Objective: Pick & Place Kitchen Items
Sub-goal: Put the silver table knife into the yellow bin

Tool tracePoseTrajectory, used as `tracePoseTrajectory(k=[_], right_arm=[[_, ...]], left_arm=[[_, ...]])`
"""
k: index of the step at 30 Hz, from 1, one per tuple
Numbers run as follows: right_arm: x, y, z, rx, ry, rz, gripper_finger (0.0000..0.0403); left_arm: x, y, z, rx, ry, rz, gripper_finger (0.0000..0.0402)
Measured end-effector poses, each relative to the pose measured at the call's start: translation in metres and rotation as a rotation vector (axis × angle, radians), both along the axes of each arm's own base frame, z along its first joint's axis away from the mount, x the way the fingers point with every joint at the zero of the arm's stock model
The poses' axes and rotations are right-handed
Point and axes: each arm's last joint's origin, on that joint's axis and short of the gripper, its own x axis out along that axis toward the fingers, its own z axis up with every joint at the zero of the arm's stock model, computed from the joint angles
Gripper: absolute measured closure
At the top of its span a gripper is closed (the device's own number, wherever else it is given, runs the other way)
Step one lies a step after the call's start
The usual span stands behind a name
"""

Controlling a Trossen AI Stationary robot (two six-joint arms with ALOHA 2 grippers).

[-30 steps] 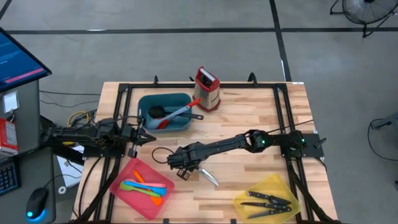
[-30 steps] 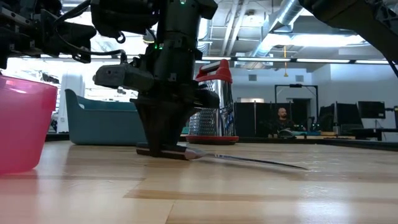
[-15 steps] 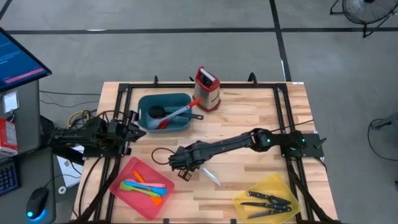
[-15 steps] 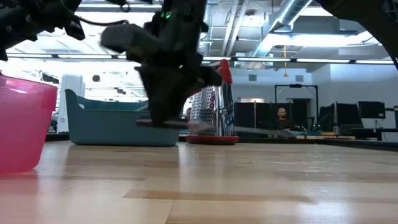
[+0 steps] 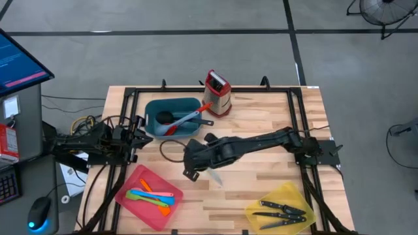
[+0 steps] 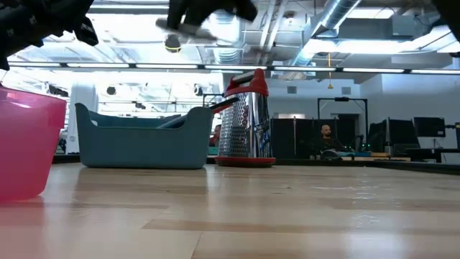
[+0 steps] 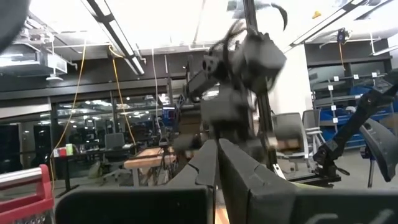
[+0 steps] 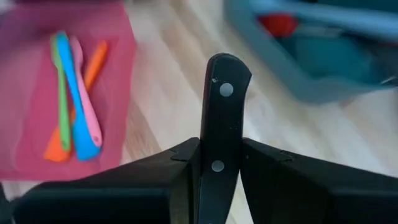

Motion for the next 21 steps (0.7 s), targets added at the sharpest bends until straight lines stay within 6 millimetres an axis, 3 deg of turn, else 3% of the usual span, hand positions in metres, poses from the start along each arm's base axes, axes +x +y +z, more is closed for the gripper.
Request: tracePoseTrajectory(k=[9,21], right_arm=[[-0.030,0.013,0.071,-0.091,-0.256,0.037,0.0334],[-0.069,0.065,0.155,-0.179,-0.705,0.327,0.0334]], left_arm=[[0.000,0.000,0.000,0.000,-0.002,0.000,0.0399],[0.000,0.000,0.000,0.000,-0.005,0.000,0.0399]])
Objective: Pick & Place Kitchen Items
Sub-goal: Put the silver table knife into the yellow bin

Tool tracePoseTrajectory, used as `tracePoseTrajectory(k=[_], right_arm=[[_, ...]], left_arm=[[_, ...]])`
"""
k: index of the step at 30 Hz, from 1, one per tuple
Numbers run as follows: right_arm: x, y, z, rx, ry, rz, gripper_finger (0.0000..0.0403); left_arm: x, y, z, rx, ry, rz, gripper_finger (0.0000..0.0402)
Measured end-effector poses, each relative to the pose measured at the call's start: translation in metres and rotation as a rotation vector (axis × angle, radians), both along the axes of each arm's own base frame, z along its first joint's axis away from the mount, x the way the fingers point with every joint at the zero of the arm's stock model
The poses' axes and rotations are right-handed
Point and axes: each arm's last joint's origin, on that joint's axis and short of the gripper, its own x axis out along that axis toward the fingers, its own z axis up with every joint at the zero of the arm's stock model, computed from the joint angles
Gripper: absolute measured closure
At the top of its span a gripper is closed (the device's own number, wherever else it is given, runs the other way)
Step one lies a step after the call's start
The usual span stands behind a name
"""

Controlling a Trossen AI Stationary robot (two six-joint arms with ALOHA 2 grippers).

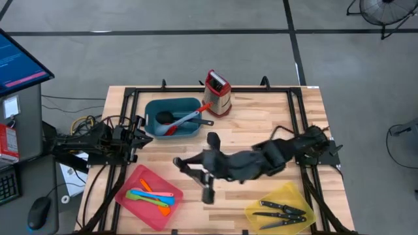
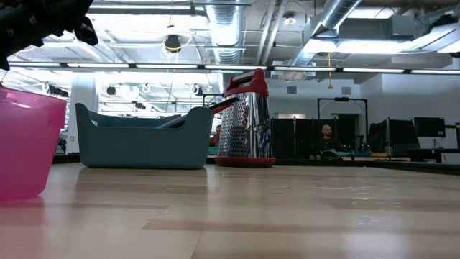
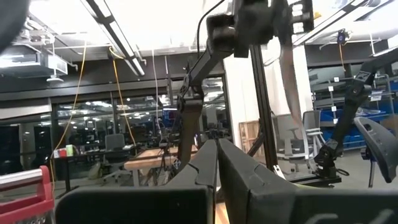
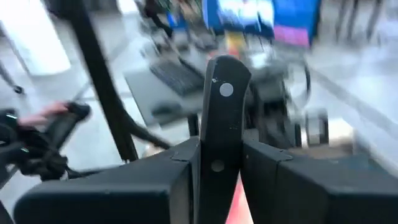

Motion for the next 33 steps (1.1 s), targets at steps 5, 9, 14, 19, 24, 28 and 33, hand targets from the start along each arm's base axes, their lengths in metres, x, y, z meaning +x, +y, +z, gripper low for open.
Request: tracePoseTrajectory(k=[5,9,14,19,24,28,33], right_arm=[[-0.026,0.013,0.033,-0.153,-0.156,0.091,0.0334],[-0.041,0.011,0.048,-0.171,-0.193,0.109,0.0334],[-0.056,0.012,0.066,-0.188,-0.290,0.173,0.0334],[-0.064,0.023,0.077,-0.249,-0.397,0.257,0.0334],[-0.069,0.027,0.082,-0.281,-0.464,0.383,0.0334],[-0.074,0.030,0.089,-0.266,-0.556,0.562,0.0334],[-0.079,0.027,0.093,-0.219,-0.604,0.754,0.0334]], left_arm=[[0.000,0.000,0.000,0.000,-0.004,0.000,0.0399],[0.000,0.000,0.000,0.000,-0.005,0.000,0.0399],[0.000,0.000,0.001,0.000,-0.006,0.000,0.0399],[0.000,0.000,0.001,0.000,-0.010,0.000,0.0399],[0.000,0.000,0.001,0.000,-0.011,0.000,0.0399],[0.000,0.000,0.001,0.000,-0.011,0.000,0.0399],[0.000,0.000,0.001,0.000,-0.011,0.000,0.0399]])
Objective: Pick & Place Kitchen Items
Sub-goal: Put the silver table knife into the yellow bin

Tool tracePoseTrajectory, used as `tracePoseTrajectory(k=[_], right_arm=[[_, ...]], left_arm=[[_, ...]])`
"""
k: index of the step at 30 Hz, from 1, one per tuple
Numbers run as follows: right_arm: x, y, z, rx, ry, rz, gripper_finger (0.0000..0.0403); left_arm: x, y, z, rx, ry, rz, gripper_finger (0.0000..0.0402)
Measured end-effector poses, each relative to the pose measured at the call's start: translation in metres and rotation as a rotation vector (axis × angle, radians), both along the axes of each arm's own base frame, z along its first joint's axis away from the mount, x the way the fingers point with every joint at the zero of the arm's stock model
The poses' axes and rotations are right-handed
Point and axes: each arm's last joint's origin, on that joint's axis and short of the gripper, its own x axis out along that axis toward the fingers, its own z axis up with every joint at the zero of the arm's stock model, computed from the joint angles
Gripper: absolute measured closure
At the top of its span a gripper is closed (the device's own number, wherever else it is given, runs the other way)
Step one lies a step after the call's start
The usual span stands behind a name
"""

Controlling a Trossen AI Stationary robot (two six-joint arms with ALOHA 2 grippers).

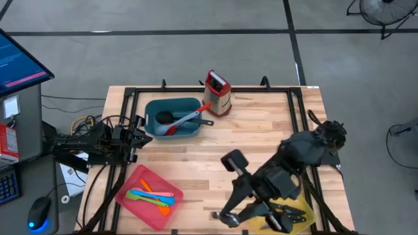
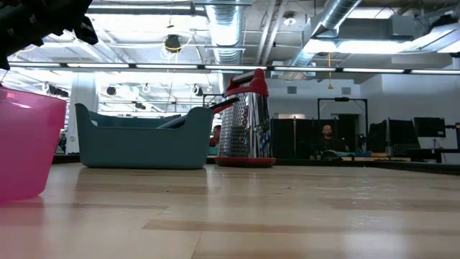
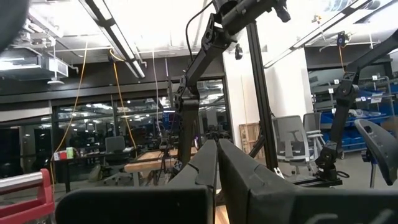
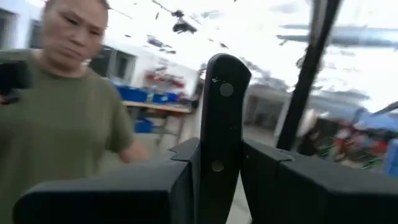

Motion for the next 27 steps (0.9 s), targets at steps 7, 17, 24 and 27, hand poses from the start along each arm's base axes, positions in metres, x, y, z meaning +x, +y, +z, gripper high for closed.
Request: tracePoseTrajectory(k=[7,17,24,27], right_arm=[[0.009,-0.003,-0.037,0.048,0.506,-0.045,0.0334],[-0.018,0.022,-0.139,-0.084,1.290,-0.443,0.0334],[-0.052,0.058,-0.189,-0.147,1.489,-0.554,0.0334],[-0.062,0.066,-0.217,-0.182,1.563,-0.620,0.0328]], left_arm=[[0.000,0.000,0.000,0.000,0.000,0.000,0.0399],[0.000,0.000,0.000,0.000,0.000,0.000,0.0399],[0.000,0.000,0.000,0.000,0.000,0.000,0.0399],[0.000,0.000,0.000,0.000,0.000,0.000,0.0399]])
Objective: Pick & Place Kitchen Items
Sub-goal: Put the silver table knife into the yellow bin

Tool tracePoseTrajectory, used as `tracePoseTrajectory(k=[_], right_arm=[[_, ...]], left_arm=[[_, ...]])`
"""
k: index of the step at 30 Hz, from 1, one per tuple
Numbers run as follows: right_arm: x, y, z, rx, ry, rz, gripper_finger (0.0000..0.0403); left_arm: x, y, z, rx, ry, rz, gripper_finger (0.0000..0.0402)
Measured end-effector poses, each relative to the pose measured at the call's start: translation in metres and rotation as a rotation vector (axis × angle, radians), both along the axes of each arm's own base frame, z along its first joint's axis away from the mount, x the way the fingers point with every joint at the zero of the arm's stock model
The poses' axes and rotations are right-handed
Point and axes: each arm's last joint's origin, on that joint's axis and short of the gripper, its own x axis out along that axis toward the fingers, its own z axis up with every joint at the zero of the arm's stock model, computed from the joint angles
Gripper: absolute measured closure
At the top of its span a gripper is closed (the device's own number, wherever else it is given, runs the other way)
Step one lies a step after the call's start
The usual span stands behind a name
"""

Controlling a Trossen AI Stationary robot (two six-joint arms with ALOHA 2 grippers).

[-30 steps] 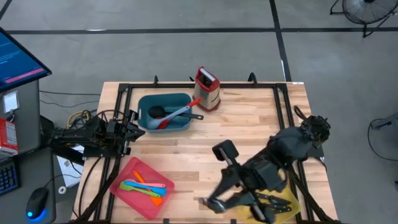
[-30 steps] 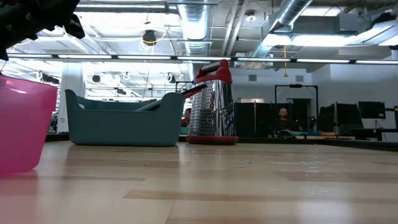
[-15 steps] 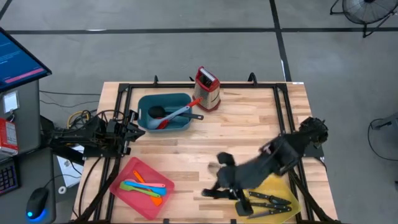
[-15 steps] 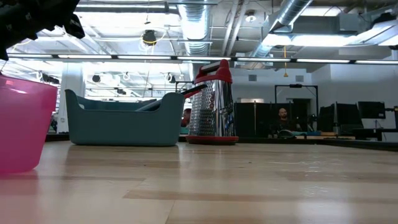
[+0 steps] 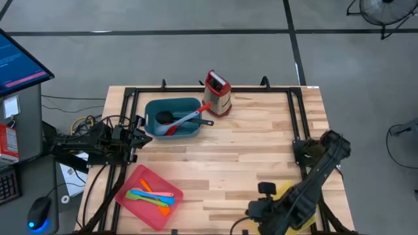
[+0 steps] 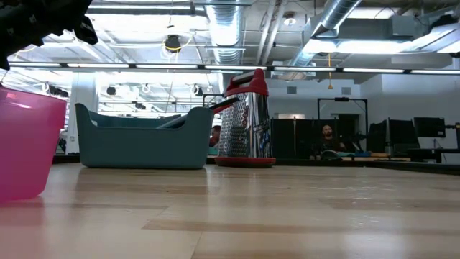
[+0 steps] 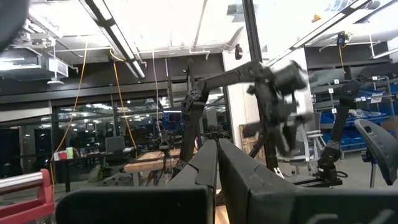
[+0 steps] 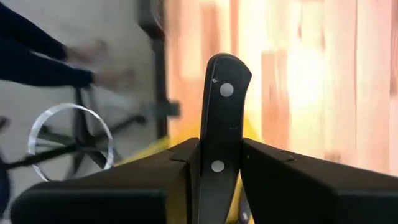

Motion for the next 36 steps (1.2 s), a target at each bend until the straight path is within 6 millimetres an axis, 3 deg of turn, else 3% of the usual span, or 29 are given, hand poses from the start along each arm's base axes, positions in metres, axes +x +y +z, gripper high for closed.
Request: tracePoseTrajectory(k=[10,16,21,29,36], right_arm=[[-0.024,0.009,-0.096,-0.035,0.247,0.047,0.0324],[-0.026,0.006,-0.131,-0.002,0.274,0.096,0.0322],[-0.027,0.006,-0.147,0.042,0.265,0.106,0.0318],[-0.029,0.003,-0.153,0.037,0.276,0.075,0.0314],[-0.030,0.001,-0.156,0.032,0.291,0.051,0.0268]], left_arm=[[0.000,0.000,0.000,0.000,0.000,0.000,0.0399],[0.000,0.000,0.000,0.000,0.000,0.000,0.0399],[0.000,0.000,0.000,0.000,0.000,0.000,0.0399],[0.000,0.000,0.000,0.000,0.000,0.000,0.0399],[0.000,0.000,0.000,0.000,0.000,0.000,0.0399]])
